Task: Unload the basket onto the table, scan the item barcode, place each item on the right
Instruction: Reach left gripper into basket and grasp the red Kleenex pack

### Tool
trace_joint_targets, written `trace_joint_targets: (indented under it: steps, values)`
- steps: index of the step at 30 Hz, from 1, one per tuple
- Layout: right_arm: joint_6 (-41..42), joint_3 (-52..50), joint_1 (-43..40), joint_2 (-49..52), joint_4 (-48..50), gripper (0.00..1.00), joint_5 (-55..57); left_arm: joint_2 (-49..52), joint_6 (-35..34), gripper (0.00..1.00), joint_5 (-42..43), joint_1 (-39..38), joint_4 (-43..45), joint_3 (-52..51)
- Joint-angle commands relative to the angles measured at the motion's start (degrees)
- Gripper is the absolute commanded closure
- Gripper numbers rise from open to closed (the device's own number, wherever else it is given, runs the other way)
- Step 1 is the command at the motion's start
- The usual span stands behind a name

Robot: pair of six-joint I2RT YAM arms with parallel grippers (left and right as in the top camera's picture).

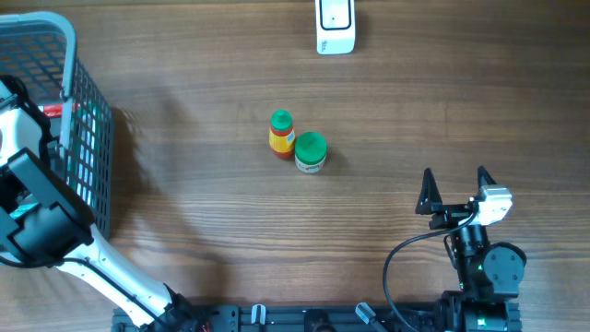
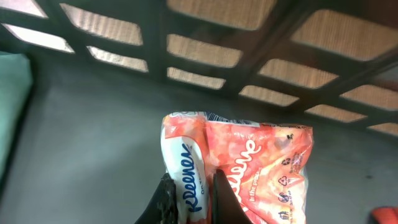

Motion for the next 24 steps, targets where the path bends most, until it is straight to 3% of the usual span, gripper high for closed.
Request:
trace_joint_targets:
  steps: [1,12,24]
  values:
    - [0.1,-0.1,0.2,-0.2,0.2,0.00,0.0,-0.5,1.3,0.96,1.7,0.5,-4.9,-2.0]
    - [0.1,-0.1,0.2,-0.2,0.2,0.00,0.0,-24.3,1.3,0.96,4.3,0.5,-10.4,-2.0]
    - [0.1,-0.1,0.2,-0.2,0.2,0.00,0.0,-49.4,1.1,0.96,26.5,-0.9,-13.3,-2.0]
